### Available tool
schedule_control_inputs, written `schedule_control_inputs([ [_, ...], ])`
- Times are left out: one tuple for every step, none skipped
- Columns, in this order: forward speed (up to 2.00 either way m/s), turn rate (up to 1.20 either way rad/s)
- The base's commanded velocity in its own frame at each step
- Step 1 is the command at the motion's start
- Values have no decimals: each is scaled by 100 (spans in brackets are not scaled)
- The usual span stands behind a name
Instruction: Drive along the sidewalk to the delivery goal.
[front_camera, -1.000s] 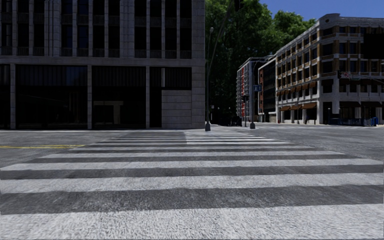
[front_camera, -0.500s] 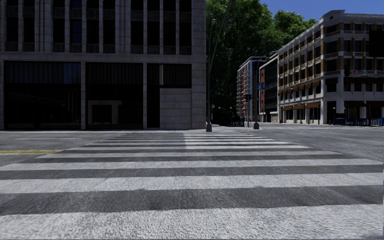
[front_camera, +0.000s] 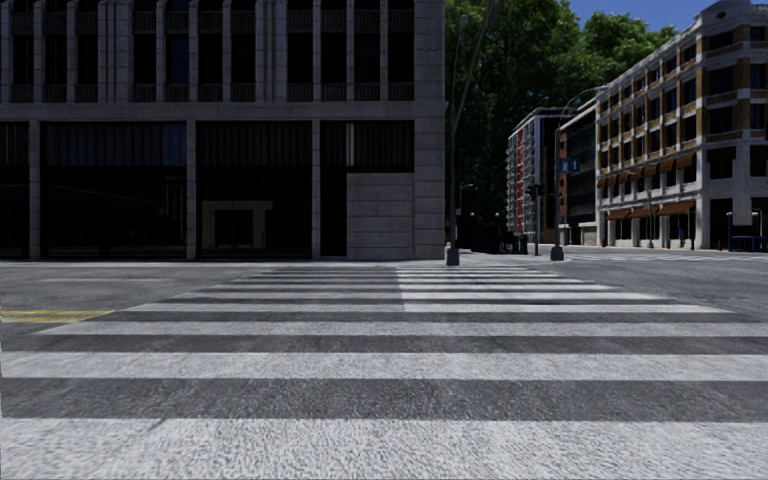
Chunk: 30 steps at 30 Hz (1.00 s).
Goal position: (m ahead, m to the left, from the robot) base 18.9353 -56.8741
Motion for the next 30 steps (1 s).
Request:
schedule_control_inputs([
  [200, 0],
  [200, 0],
  [200, 0],
  [200, 0],
  [200, 0],
  [200, 0],
  [200, 0],
  [200, 0],
  [200, 0],
  [200, 0],
  [200, 0],
  [200, 0],
  [200, 0],
  [200, 0],
  [200, 0],
  [200, 0],
  [200, 0],
  [200, 0],
  [200, 0],
  [200, 0],
  [200, 0],
  [200, 0],
  [200, 0],
  [200, 0],
  [200, 0],
  [200, 0],
  [200, 0],
  [200, 0],
  [200, 0],
  [200, 0],
])
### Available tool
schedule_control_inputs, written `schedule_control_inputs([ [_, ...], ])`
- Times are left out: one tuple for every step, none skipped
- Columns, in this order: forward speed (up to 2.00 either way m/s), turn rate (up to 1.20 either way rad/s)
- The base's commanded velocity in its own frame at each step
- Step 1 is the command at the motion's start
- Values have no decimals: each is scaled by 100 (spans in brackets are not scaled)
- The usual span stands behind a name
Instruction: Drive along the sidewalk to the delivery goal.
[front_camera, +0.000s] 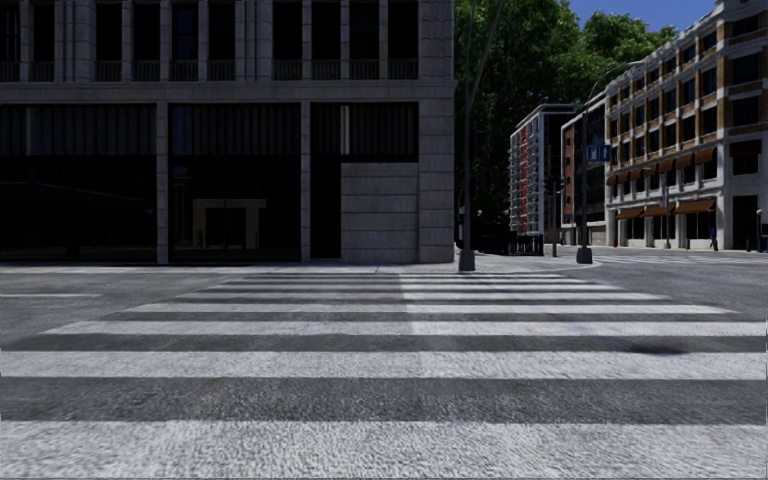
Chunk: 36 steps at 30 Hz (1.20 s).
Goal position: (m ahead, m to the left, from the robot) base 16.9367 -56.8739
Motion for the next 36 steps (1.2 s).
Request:
schedule_control_inputs([
  [200, 0],
  [200, 0],
  [200, 0],
  [200, 0],
  [200, 0],
  [200, 0],
  [200, 0],
  [200, 0],
  [200, 0],
  [200, 0],
  [200, 0],
  [200, 0],
  [200, 0],
  [200, 0],
  [200, 0],
  [200, 0],
  [200, 0],
  [200, 0],
  [200, 0],
  [200, 0],
  [200, 0],
  [200, 0],
  [200, 0],
  [200, 0],
  [200, 0],
  [200, 0],
  [200, 0],
  [200, 0],
  [200, 0],
  [200, 0],
  [200, 0],
  [200, 0],
  [200, 0],
  [200, 0],
  [200, 0],
  [200, 0],
])
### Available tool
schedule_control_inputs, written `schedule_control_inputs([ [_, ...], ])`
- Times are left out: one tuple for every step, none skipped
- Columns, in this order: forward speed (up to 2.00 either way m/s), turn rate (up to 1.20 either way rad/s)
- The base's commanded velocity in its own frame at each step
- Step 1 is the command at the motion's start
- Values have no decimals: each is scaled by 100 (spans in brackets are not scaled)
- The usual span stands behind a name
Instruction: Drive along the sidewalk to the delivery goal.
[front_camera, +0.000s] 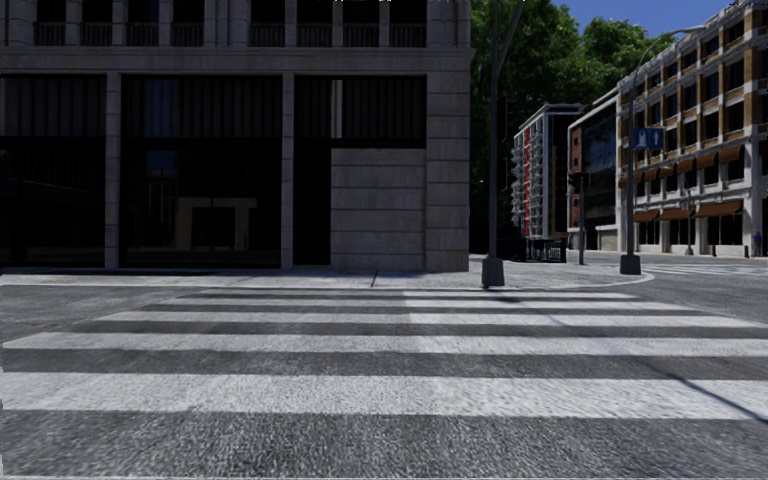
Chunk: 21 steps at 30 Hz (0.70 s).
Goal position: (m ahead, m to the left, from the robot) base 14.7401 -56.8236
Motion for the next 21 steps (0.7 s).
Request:
schedule_control_inputs([
  [200, 0],
  [200, 0],
  [200, 0],
  [200, 0],
  [200, 0],
  [200, 0],
  [200, 0],
  [200, 0],
  [200, 0],
  [200, 0],
  [200, 0],
  [200, 0],
  [200, 0],
  [200, 0],
  [200, 0],
  [200, 0],
  [200, 0],
  [200, 0],
  [200, 0],
  [200, 0],
  [200, 0],
])
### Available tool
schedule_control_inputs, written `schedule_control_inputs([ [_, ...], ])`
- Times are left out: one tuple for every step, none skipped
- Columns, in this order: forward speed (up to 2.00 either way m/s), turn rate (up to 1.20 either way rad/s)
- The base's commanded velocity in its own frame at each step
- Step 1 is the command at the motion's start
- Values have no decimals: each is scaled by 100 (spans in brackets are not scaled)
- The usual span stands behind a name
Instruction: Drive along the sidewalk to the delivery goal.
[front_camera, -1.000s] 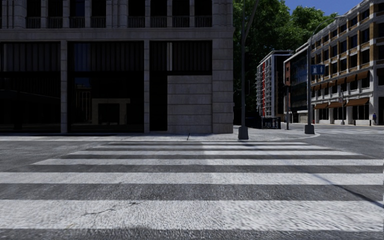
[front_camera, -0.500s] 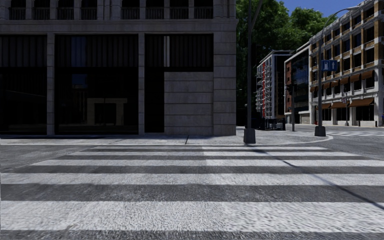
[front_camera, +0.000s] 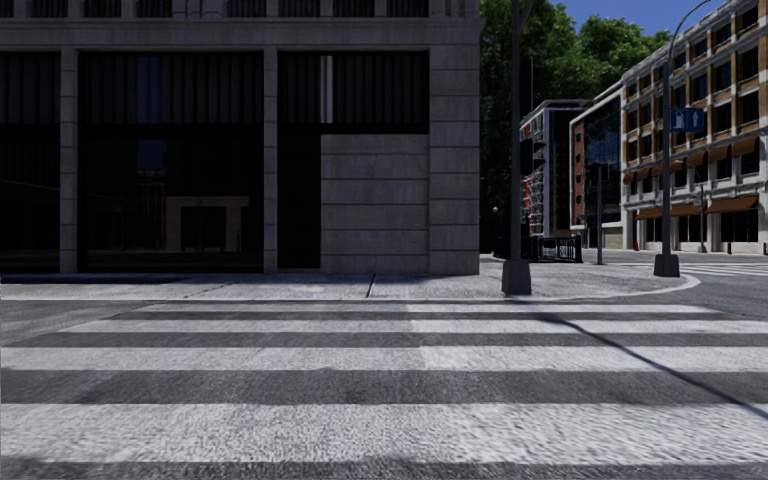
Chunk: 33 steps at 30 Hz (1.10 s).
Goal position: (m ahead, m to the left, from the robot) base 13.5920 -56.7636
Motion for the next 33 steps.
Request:
schedule_control_inputs([
  [200, 0],
  [200, -37],
  [200, -60],
  [200, -72],
  [200, -5],
  [200, -2],
  [200, -1],
  [200, -1],
  [200, -1],
  [200, 0],
  [200, 0],
  [200, 0],
  [200, 0],
  [200, 0],
  [200, 0],
  [200, 0],
  [200, 0],
  [200, 0],
  [200, 0],
  [200, 0],
  [200, 0],
  [200, 0],
  [200, 0],
  [200, 0],
  [200, 0],
  [200, 0],
  [200, 0],
  [200, 0],
  [200, 0],
  [200, -10],
  [200, -62],
  [200, -78],
  [200, -82],
])
